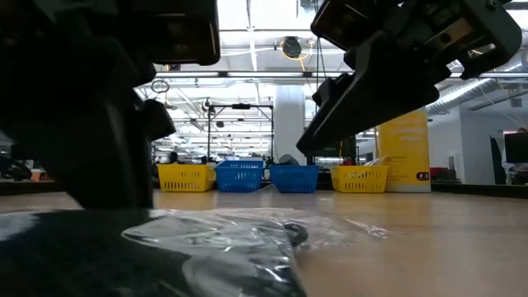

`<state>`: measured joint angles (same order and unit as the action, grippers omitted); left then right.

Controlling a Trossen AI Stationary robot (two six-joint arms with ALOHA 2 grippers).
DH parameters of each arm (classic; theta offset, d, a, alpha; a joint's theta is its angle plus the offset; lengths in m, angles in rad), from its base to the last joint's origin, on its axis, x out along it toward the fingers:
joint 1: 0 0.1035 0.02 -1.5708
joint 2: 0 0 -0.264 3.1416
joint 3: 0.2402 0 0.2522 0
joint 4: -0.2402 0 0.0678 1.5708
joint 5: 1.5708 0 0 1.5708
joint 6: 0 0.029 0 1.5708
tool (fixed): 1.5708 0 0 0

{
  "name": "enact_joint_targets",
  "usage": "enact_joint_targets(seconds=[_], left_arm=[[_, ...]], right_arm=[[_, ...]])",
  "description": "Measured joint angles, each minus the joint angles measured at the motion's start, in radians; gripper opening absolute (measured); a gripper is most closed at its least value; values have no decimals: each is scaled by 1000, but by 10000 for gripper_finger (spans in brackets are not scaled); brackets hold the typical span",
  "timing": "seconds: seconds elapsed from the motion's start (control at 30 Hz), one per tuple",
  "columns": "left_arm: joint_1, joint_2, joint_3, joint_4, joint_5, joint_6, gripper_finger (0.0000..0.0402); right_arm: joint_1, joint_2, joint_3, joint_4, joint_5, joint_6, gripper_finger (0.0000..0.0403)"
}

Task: Pick & Place Travel size toiletries
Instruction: Put the black hairbrush into the right yellow bin

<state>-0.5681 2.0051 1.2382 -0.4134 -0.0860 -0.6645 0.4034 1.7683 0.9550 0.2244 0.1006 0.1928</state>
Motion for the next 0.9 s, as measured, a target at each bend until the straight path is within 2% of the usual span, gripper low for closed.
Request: enact_joint_targets(seconds=[0.23, 0.47, 0.63, 0.9], left_arm=[[29, 2, -2, -5, -77, 9, 113], [51, 3, -3, -1, -92, 31, 113], [51, 4, -4, 11, -105, 55, 113], [52, 5, -5, 27, -111, 68, 113]], right_arm=[[4, 1, 0, -52, -2, 6, 164], [4, 2, 0, -56, 0, 14, 164], [-5, 73, 0, -29, 2, 56, 164], [-20, 198, 2, 170, 0, 84, 164]])
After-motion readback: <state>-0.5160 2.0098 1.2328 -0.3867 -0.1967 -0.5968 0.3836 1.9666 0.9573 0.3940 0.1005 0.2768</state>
